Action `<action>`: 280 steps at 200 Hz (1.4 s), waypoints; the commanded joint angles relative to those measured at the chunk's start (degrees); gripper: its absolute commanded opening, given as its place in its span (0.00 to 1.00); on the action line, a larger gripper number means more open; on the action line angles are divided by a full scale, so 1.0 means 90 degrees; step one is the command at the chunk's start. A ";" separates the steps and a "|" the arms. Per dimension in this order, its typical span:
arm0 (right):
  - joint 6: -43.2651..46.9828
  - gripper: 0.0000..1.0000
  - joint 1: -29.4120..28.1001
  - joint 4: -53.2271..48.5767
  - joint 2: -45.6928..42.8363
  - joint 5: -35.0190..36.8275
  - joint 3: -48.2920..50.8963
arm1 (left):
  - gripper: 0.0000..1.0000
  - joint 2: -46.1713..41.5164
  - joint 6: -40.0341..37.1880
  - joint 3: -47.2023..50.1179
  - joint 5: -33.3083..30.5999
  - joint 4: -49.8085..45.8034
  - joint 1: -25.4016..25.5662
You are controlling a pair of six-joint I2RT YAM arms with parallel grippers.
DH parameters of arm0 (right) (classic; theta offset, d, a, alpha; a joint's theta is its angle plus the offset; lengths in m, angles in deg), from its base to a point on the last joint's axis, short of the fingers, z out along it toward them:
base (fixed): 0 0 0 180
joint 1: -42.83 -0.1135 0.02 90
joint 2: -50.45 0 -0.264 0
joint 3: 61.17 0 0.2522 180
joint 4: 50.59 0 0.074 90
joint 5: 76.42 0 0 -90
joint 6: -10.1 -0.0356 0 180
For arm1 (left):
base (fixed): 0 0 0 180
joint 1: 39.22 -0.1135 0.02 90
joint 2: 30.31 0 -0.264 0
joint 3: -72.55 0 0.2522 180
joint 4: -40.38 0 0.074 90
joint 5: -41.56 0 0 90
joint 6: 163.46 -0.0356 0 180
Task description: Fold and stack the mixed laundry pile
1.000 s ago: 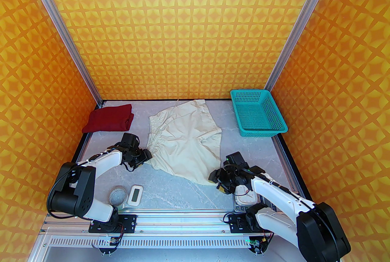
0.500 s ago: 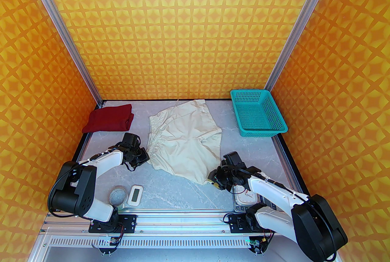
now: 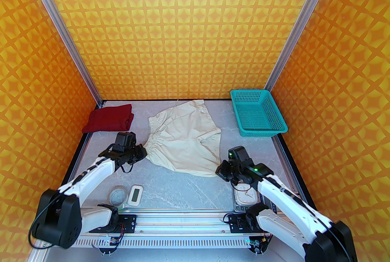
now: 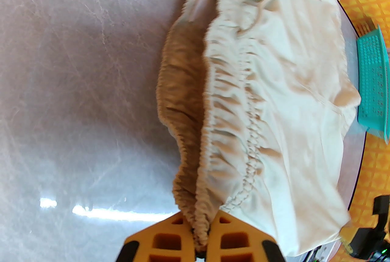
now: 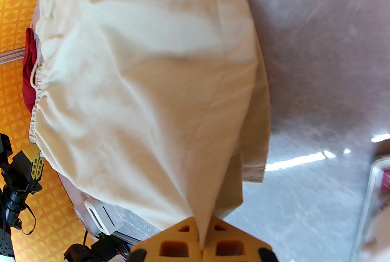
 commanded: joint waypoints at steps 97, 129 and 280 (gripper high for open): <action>0.1413 0.00 -0.0027 -0.1628 0.0269 0.1530 -0.1858 | 0.00 -0.0876 -0.0497 -0.0469 -0.0432 -0.1303 0.0494; 0.1976 0.00 0.0011 -0.1127 0.1160 0.2168 -0.2989 | 0.00 -0.0179 -0.0103 -0.0795 -0.0443 -0.0563 0.0479; 0.2924 0.00 0.0877 -0.0054 0.3489 0.1112 -0.5485 | 0.00 0.0477 -0.0210 -0.2247 -0.0350 -0.0431 -0.0198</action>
